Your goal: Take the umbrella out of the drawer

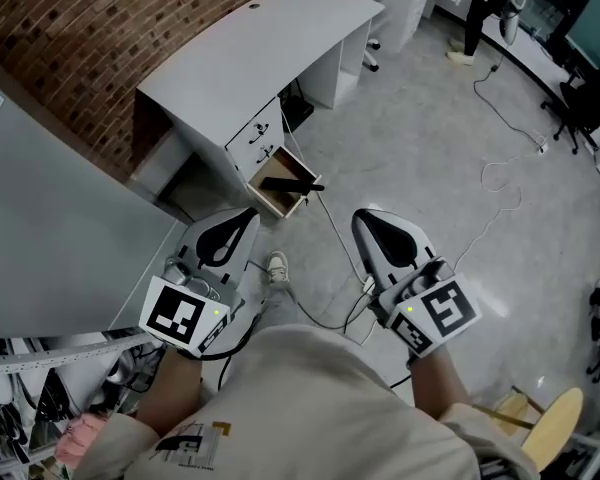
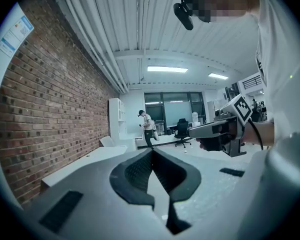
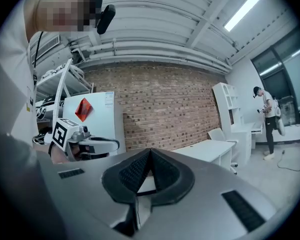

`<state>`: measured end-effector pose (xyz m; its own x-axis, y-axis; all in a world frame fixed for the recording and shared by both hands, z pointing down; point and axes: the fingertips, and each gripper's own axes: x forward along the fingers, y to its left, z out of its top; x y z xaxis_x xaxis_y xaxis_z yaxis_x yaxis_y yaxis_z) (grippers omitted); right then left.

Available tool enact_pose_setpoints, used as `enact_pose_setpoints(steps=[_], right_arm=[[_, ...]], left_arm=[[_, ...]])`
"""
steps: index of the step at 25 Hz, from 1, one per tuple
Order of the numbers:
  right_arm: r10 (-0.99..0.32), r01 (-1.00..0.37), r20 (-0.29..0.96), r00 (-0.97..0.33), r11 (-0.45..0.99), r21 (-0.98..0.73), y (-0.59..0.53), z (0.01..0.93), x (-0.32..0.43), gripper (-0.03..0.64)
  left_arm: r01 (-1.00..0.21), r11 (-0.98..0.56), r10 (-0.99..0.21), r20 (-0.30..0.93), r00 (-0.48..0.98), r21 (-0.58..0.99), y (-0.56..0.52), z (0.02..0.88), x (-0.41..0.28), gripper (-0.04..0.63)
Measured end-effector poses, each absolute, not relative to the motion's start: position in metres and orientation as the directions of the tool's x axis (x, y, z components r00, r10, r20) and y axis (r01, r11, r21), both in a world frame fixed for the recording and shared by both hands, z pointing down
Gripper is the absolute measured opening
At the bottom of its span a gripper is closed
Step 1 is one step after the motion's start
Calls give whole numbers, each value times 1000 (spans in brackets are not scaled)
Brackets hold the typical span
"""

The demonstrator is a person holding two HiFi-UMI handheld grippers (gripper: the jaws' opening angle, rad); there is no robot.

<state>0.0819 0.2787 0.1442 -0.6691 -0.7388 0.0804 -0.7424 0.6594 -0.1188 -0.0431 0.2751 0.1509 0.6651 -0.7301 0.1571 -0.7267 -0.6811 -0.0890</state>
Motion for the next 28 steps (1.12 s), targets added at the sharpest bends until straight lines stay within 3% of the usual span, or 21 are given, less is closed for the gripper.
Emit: enact_pose_setpoints(steps=[28], right_arm=[[-739, -768, 230, -633, 637, -66, 9, 167, -46, 8]], left_arm=[[-691, -723, -678, 194, 709, -2, 7, 182, -157, 8]])
